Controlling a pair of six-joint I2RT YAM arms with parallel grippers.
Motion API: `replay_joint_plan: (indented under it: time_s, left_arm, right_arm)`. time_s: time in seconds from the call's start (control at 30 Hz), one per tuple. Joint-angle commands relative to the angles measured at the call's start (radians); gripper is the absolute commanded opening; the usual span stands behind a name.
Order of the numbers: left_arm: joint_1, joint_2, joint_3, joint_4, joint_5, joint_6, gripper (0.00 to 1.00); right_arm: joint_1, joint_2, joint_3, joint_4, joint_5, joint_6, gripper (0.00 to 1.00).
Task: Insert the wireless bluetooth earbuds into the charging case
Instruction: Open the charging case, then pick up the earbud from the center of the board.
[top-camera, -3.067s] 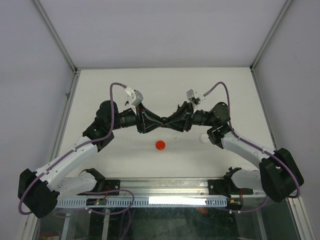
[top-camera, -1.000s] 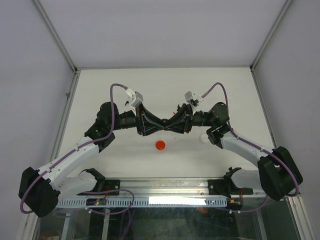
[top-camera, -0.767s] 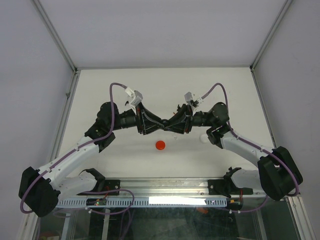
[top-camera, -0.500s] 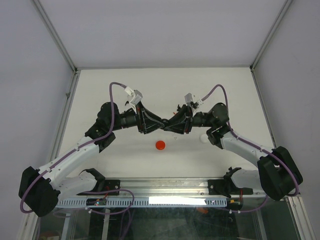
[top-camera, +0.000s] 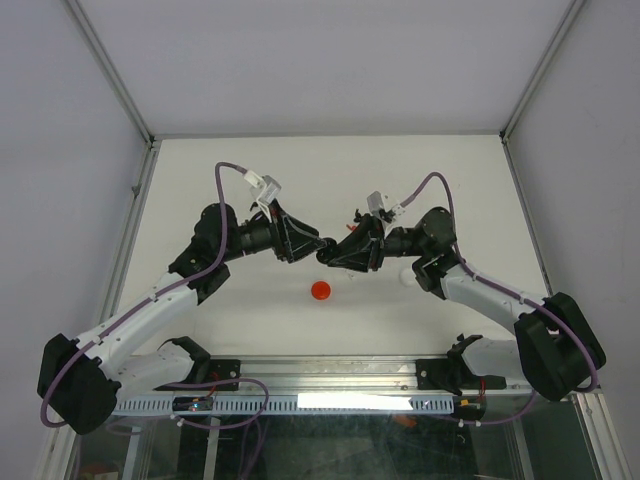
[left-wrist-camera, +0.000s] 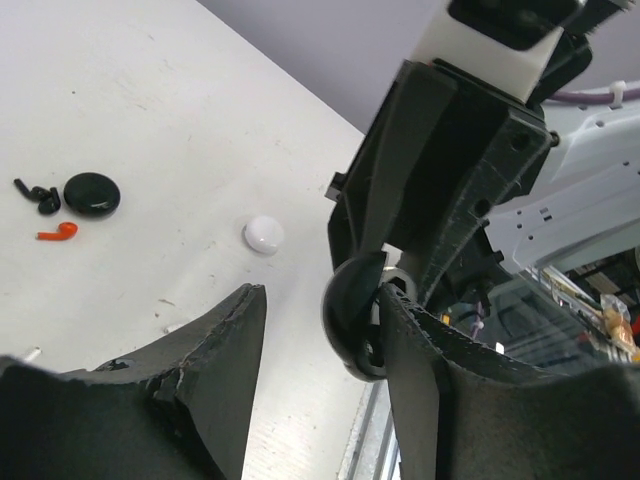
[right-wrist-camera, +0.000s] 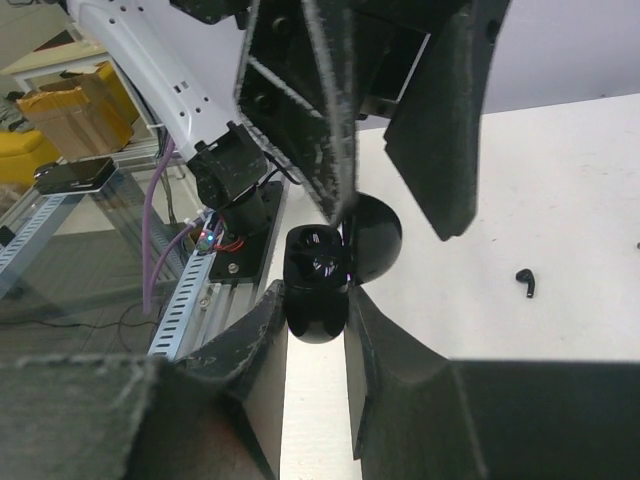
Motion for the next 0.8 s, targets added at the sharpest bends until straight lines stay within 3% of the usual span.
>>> replay_joint_plan:
  time_s: [0.0, 0.2, 0.33, 0.53, 0.77]
  left_arm:
    - [0.013, -0.014, 0.038, -0.003, -0.05, -0.024, 0.52]
    - [0.014, -0.019, 0.035, -0.009, -0.042, -0.022, 0.56]
    - [0.015, -0.043, 0.049, -0.066, -0.088, -0.01, 0.7]
    - [0.015, -0.081, 0.068, -0.21, -0.234, -0.004, 0.8]
    - [0.016, -0.09, 0.094, -0.453, -0.547, -0.086, 0.92]
  right_arm:
    - [0.012, -0.025, 0.011, 0.052, -0.034, -0.017, 0.0]
    - [0.012, -0.027, 0.012, 0.036, -0.012, -0.03, 0.0]
    - [0.011, -0.04, 0.006, -0.025, 0.035, -0.095, 0.0]
    - [0.009, -0.067, -0.058, 0.013, 0.104, -0.168, 0.0]
    - [0.01, -0.127, -0.162, 0.038, 0.254, -0.255, 0.0]
